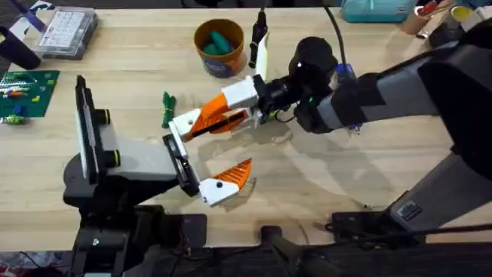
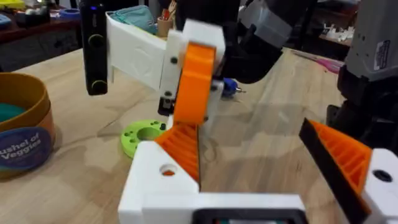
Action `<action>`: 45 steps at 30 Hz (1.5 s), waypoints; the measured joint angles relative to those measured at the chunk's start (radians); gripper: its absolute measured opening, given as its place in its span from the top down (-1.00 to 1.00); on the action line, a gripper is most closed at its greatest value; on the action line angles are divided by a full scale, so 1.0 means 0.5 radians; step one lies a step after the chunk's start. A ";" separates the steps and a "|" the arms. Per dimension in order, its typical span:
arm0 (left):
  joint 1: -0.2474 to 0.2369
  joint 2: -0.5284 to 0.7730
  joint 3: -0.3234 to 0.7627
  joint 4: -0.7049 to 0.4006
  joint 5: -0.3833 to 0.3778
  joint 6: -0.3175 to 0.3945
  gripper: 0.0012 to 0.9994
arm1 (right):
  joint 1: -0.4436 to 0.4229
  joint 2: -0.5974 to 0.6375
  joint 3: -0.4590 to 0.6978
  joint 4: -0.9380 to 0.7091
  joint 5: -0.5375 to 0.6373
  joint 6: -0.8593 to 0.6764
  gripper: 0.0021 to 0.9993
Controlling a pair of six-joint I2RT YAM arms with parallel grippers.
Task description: Pick up the gripper from the table and insert it into the empty holder that is missing its gripper. Then pick up a screw, insert it into the mounting hole, and use the screwdriver to tighten it. Finally, clean up the table by picking up the vegetable and placing it into the bucket.
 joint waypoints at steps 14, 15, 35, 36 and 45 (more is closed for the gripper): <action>0.000 0.000 0.000 -0.001 0.008 0.000 -0.97 | 0.004 0.004 0.003 0.000 0.008 -0.001 -0.99; 0.000 0.000 0.000 -0.001 0.008 0.000 -0.97 | 0.004 0.004 0.003 0.000 0.008 -0.001 -0.99; 0.000 0.000 0.000 -0.002 0.020 0.000 -0.97 | -0.334 -0.625 0.031 -1.639 0.109 -0.819 -0.99; 0.000 0.000 0.000 -0.003 0.022 0.000 -0.97 | -0.378 -0.693 0.030 -1.772 0.122 -0.913 -0.99; 0.000 0.000 0.000 -0.003 0.030 0.000 -0.98 | -0.771 -1.210 0.067 -2.821 0.268 -1.682 -0.99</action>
